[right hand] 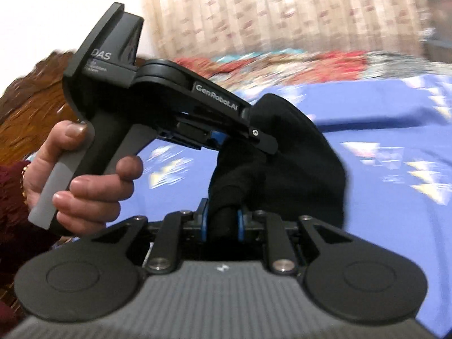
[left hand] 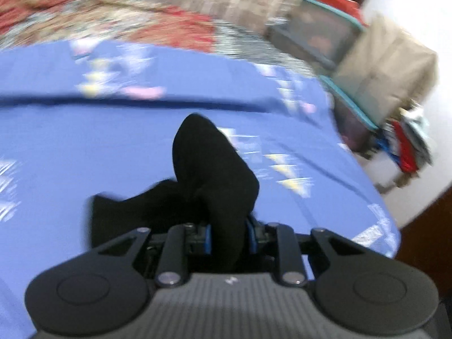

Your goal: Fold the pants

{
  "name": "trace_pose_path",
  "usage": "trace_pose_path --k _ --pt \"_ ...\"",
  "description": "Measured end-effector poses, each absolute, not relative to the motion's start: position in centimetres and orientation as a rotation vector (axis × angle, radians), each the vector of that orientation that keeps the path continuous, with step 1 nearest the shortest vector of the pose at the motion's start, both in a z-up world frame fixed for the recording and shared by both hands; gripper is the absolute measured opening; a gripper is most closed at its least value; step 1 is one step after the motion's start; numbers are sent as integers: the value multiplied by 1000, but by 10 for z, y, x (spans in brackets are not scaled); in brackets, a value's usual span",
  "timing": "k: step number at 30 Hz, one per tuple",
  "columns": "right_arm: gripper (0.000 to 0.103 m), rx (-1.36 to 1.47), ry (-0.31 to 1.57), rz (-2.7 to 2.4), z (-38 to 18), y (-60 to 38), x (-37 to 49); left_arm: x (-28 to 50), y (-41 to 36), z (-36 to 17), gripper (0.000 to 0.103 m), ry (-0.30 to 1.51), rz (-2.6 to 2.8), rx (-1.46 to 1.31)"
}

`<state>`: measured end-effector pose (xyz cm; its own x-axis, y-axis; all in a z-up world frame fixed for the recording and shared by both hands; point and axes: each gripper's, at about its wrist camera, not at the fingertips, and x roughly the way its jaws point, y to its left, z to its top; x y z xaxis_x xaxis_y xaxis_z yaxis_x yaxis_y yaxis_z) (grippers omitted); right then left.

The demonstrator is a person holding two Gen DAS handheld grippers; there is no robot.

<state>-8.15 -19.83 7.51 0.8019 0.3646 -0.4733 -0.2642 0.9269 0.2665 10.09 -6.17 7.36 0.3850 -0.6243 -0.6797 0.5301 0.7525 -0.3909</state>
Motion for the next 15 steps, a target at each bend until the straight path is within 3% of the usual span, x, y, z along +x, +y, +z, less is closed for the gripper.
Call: trace_pose_path --k 4,6,8,10,15 --pt "24 145 682 439 45 -151 -46 126 -11 17 25 1060 -593 -192" --pt "37 99 762 466 23 -134 -32 136 -1 -17 33 1140 -522 -212" --pt "40 74 802 480 14 -128 -30 138 8 -38 36 1163 -525 -286" --pt "48 90 768 511 28 -134 -39 137 13 -35 42 1128 -541 -329" --pt "48 156 649 462 61 -171 -62 124 18 -20 50 1077 -537 -333"
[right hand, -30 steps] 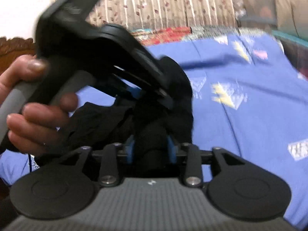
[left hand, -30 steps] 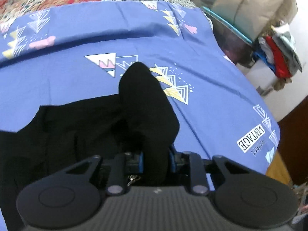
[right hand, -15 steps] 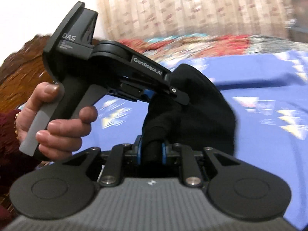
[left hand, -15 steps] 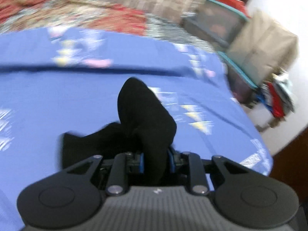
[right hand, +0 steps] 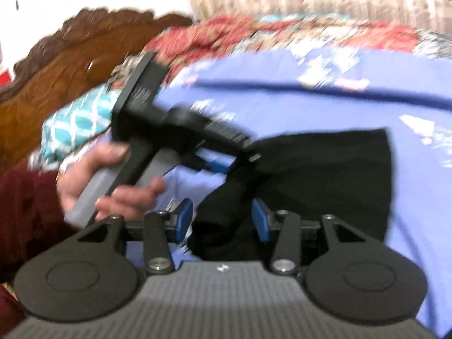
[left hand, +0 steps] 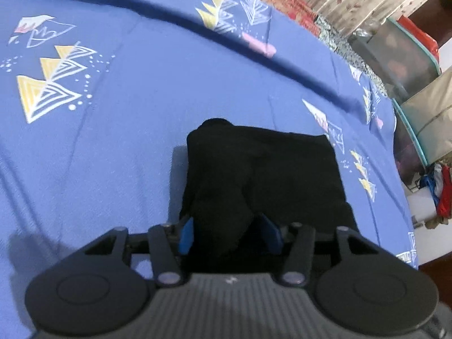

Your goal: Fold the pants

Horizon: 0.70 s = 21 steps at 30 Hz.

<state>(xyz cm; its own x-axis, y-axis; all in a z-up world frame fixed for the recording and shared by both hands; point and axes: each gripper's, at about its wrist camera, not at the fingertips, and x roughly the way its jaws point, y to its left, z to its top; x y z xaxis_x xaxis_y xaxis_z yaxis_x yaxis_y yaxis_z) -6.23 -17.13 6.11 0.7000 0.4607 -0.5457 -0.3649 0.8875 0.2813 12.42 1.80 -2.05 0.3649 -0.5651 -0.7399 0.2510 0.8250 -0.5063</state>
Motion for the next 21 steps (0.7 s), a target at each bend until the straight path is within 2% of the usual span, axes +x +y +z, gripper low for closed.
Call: trace_pose_path --k 1,3,4,8,12,17,21 --pt "45 165 629 435 64 -179 -65 118 21 -17 51 1068 -550 -351" --pt "32 182 613 377 64 -194 -60 108 25 -10 53 1050 -561 -364" --pt "31 192 618 355 57 -202 -56 100 26 -7 53 1041 -564 -357" --pt "31 253 695 294 31 -210 -48 71 26 -3 53 1022 -576 -274" --pt "31 308 790 270 2 -207 -45 45 19 -14 48 974 -510 -91" --pt "31 279 764 290 21 -199 -59 54 24 -18 47 929 -401 2" --pt "33 293 699 272 31 -212 -63 52 40 -8 48 942 -424 -70"
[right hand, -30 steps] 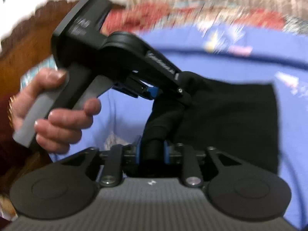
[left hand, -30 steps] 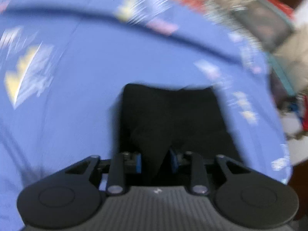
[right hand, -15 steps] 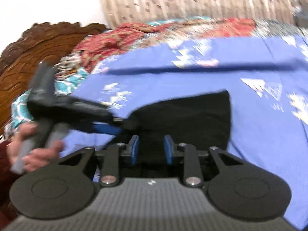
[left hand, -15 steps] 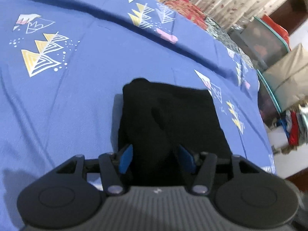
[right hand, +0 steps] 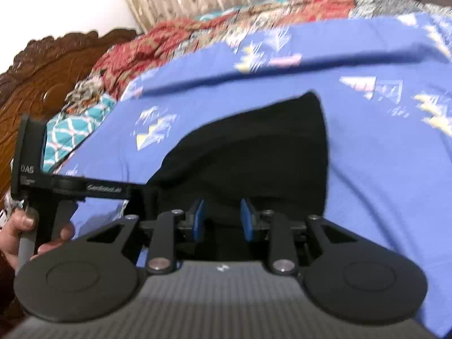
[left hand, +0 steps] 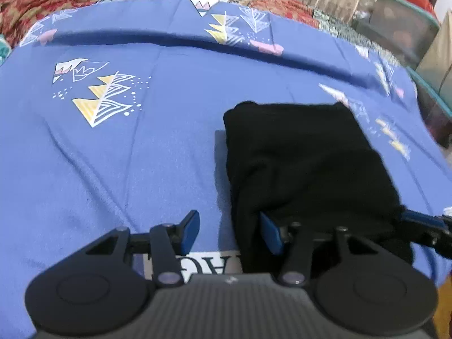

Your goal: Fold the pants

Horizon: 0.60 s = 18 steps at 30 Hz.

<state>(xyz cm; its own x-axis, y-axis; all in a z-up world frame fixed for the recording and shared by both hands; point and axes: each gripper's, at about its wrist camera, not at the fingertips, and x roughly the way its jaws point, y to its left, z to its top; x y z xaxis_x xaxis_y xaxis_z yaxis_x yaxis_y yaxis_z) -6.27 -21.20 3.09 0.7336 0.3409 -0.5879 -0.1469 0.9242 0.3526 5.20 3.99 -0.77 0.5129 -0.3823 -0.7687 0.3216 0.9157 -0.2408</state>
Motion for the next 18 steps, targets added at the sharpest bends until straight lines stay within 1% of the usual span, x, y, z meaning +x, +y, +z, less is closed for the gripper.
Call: trace_pose_path --k 3,5,7,9,11,12,13,14,15,16,17,18 --pt "33 283 651 231 37 -226 -75 47 52 0 49 929 -436 -124" --pt "33 301 631 201 41 -236 -79 44 60 5 50 931 -452 -177" --pt "34 325 622 191 40 -244 -79 44 64 8 56 944 -473 -229" --pt "34 328 621 177 39 -249 -79 44 63 9 58 957 -494 -261" --pt "34 343 628 169 35 -252 -78 42 57 10 58 955 -522 -266" --pt "34 363 638 176 32 -254 -77 41 52 9 58 955 -524 -253" --pt "34 382 651 184 28 -254 -77 41 46 7 54 957 -519 -228" --pt "34 394 668 193 23 -253 -75 40 41 4 52 962 -512 -200" --pt "34 395 682 197 20 -252 -76 39 36 0 45 964 -504 -165" --pt "34 393 704 197 14 -250 -74 37 29 -6 43 958 -489 -101" --pt "34 392 734 193 8 -249 -73 34 24 -11 45 946 -462 -39" --pt "34 387 781 177 -1 -246 -69 31 21 -17 48 933 -447 6"
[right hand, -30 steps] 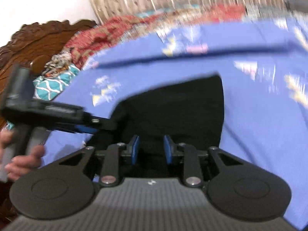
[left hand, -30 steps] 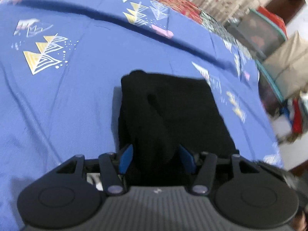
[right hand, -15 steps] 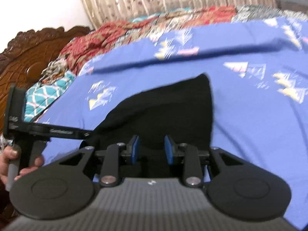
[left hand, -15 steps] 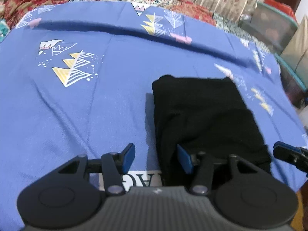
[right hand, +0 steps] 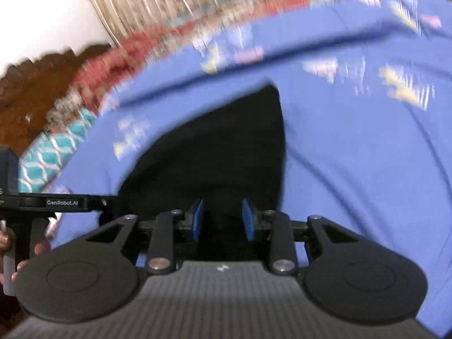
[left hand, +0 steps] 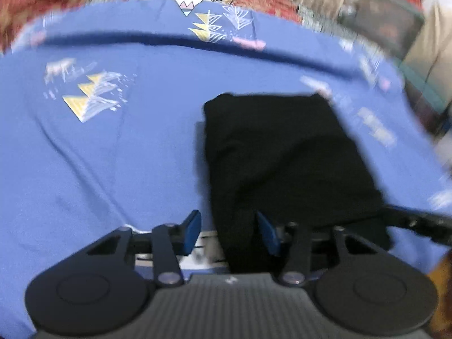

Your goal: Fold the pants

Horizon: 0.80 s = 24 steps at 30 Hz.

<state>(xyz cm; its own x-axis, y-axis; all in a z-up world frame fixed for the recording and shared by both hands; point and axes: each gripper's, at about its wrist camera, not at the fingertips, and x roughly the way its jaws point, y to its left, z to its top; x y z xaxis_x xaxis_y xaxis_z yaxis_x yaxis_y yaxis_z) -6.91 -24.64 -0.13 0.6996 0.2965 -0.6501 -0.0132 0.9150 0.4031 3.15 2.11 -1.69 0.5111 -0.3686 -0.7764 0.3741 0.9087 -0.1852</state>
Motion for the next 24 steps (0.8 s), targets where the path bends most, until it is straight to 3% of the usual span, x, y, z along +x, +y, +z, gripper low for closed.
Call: trace_pose_path --k 5,8,10,12,15,17,24 --pt "34 439 855 156 -24 -246 -63 31 30 -20 53 947 -446 -55" --pt "35 439 843 166 -19 -249 -65 36 45 -14 61 981 -487 -152" --pt "37 454 819 178 -13 -255 -67 39 57 -10 85 986 -503 -233" --pt "49 478 786 199 -6 -265 -71 45 70 -6 95 974 -510 -323" --pt "76 509 716 206 3 -278 -75 59 75 -8 97 989 -522 -393" --pt "84 554 684 217 6 -287 -73 67 70 -11 97 1004 -540 -396" --pt "86 706 742 260 -12 -300 -47 95 44 -41 103 1091 -595 -400"
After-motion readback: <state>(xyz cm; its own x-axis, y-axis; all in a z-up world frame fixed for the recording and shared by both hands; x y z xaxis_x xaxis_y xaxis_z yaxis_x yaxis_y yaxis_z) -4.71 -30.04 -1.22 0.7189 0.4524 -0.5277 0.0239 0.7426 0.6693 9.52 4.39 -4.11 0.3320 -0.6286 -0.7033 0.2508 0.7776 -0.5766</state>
